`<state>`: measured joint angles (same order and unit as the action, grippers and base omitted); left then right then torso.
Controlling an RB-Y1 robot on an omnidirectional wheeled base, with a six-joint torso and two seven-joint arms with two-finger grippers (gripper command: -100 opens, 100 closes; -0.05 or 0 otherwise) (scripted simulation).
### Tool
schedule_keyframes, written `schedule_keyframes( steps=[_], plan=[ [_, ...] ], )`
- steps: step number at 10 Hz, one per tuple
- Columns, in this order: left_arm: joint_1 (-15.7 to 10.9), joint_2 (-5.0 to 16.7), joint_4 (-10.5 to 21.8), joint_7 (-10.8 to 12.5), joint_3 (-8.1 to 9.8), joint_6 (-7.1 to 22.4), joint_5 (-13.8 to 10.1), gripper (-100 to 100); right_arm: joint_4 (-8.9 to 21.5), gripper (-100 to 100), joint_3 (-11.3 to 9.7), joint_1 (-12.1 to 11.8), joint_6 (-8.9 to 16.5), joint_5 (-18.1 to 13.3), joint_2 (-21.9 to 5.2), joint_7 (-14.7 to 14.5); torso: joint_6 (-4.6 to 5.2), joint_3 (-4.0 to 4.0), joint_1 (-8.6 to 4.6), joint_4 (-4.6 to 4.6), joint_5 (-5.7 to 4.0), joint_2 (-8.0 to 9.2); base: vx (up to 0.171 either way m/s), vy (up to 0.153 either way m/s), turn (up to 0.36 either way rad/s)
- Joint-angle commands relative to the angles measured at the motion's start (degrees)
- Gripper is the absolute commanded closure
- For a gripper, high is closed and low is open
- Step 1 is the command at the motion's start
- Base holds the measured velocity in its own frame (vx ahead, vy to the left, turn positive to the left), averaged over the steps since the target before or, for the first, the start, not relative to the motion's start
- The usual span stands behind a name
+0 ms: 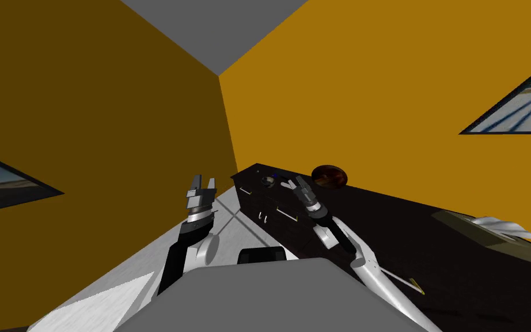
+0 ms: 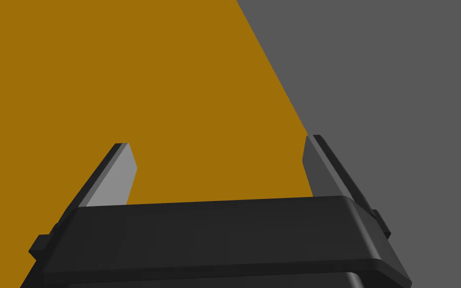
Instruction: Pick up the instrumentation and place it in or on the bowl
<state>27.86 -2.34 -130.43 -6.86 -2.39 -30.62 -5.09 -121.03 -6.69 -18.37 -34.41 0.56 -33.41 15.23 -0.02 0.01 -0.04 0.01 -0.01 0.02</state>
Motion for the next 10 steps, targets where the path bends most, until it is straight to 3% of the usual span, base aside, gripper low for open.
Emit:
schedule_keyframes(
  steps=[1, 4, 5, 6, 8, 9, 10],
  plan=[
    [0.0, 0.0, 0.0, 0.0, 0.00, 0.0, 0.0, 0, 1.0, -100, -0.2, 0.5, -0.4, -0.3, -2.7, 0.2, 0.00, 0.00, 0.00, 0.00, 0.00, 0.00, -0.017, -0.004, 0.108],
    [0.0, 0.0, 0.0, 0.0, 0.01, 0.0, 0.0, 0, 5.6, -100, -1.6, 2.7, -1.6, -1.9, -7.8, 0.7, 0.08, -0.01, 0.00, 0.00, 0.00, -0.03, -0.015, 0.006, 0.212],
    [0.0, 0.0, 0.0, 0.0, 0.00, 0.0, 0.0, 0, 5.6, -100, -1.6, 2.7, -1.6, -1.9, -9.3, 0.7, 0.01, -0.02, 0.03, -0.01, 0.00, -0.03, -0.013, 0.005, 0.143],
    [0.0, 0.0, 0.0, 0.0, 0.01, 0.0, 0.0, 0, 8.1, -100, -2.4, 3.8, -2.2, -2.8, -11.0, 0.8, 0.08, -0.01, 0.01, 0.00, 0.00, -0.03, -0.012, 0.012, 0.263],
    [0.0, 0.0, 0.0, 0.0, 0.01, 0.0, 0.0, 0, 8.1, -100, -2.4, 3.8, -2.2, -2.8, -13.4, 0.8, 0.08, -0.02, 0.01, -0.01, 0.00, -0.05, -0.004, 0.004, 0.053],
    [0.0, 0.0, 0.0, 0.0, 0.01, 0.0, 0.0, 0, 10.7, -100, -3.3, 4.8, -2.8, -3.8, -15.7, 0.9, 0.10, -0.02, 0.00, -0.01, 0.00, -0.05, -0.004, 0.015, 0.228],
    [0.0, 0.0, 0.0, 0.0, 0.00, 0.0, 0.0, 0, 10.7, -100, -3.3, 4.8, -2.8, -3.8, -17.0, 0.9, 0.03, -0.04, 0.04, -0.01, 0.01, -0.07, -0.004, 0.010, 0.177]
  ],
)
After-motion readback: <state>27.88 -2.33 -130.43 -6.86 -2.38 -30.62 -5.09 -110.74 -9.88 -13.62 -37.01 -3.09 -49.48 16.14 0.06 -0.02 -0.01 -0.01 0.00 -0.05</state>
